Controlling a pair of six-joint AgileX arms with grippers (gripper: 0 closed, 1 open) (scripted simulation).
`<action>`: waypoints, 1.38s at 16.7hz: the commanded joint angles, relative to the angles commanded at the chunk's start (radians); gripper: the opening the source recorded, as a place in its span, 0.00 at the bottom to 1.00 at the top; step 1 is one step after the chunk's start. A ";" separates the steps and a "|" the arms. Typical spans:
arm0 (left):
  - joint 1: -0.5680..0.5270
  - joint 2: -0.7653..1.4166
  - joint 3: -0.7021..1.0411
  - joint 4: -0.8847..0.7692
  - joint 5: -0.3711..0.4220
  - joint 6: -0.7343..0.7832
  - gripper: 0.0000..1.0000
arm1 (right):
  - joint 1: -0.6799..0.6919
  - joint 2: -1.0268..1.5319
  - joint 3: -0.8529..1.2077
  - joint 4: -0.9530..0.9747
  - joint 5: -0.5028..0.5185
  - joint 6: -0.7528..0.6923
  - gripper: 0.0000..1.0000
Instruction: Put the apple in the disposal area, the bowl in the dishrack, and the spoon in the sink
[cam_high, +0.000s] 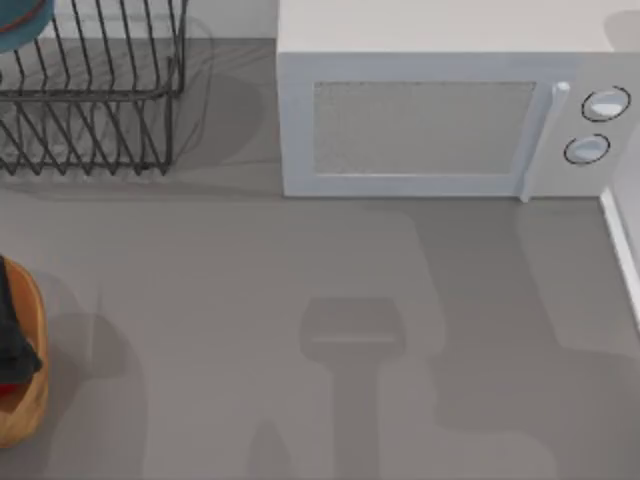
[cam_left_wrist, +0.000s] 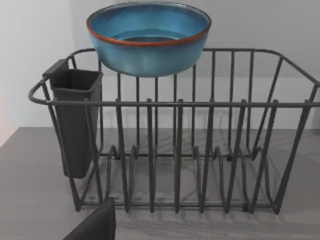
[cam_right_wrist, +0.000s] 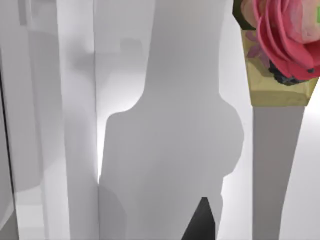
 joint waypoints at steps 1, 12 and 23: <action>0.000 0.000 0.000 0.000 0.000 0.000 1.00 | 0.001 0.026 0.028 -0.014 0.001 0.000 0.00; 0.000 0.000 0.000 0.000 0.000 0.000 1.00 | 0.002 0.046 0.051 -0.029 0.001 0.001 0.45; 0.000 0.000 0.000 0.000 0.000 0.000 1.00 | 0.002 0.046 0.051 -0.029 0.001 0.001 1.00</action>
